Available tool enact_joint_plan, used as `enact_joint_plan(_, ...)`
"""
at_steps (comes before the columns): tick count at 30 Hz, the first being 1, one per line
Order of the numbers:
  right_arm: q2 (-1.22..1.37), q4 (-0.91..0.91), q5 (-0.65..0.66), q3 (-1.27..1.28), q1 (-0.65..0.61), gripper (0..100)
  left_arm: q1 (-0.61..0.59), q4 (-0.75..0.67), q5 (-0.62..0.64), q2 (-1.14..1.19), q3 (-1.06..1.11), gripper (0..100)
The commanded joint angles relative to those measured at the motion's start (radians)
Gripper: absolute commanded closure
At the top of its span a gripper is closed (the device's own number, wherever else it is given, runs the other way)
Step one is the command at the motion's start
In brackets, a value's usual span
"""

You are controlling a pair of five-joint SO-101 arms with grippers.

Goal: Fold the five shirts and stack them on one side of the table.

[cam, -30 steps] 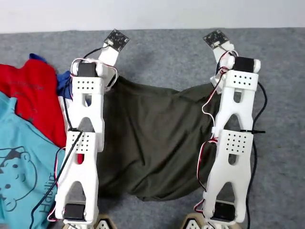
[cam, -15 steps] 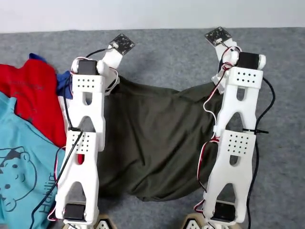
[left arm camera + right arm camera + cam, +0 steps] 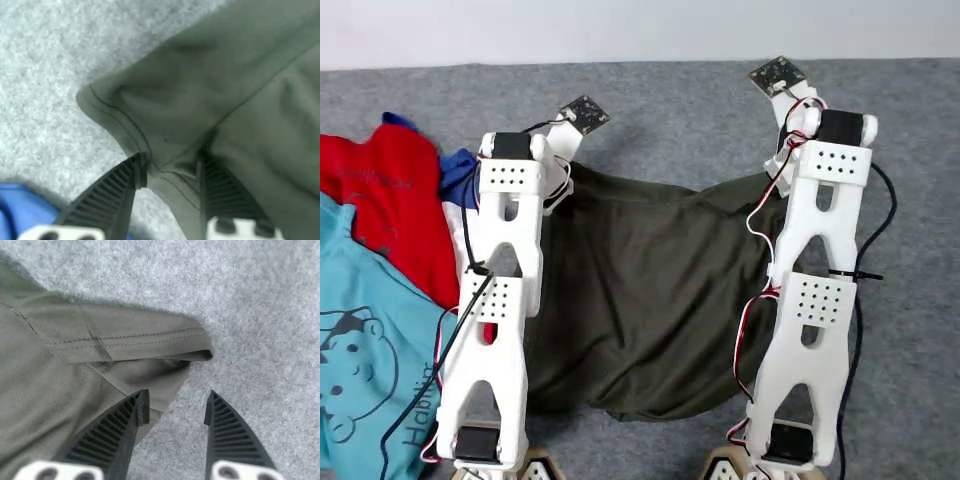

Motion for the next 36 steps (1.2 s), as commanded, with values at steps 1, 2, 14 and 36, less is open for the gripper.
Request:
enact_joint_plan(1, -0.077, 0.036, -0.038, -0.040, 0.013, 80.4, -0.008, -0.064, -0.002, -0.083, 0.051, 83)
enact_joint_plan(2, -0.077, 0.036, -0.043, -0.040, 0.013, 80.4, -0.006, -0.066, -0.002, -0.083, 0.058, 83)
enact_joint_plan(14, -0.084, 0.036, -0.048, -0.040, 0.013, 80.5, 0.011, 0.038, -0.089, -0.098, 0.018, 100)
enact_joint_plan(36, -0.088, 0.039, -0.043, 0.052, -0.015, 75.1, -0.032, 0.104, 0.025, -0.261, -0.061, 100)
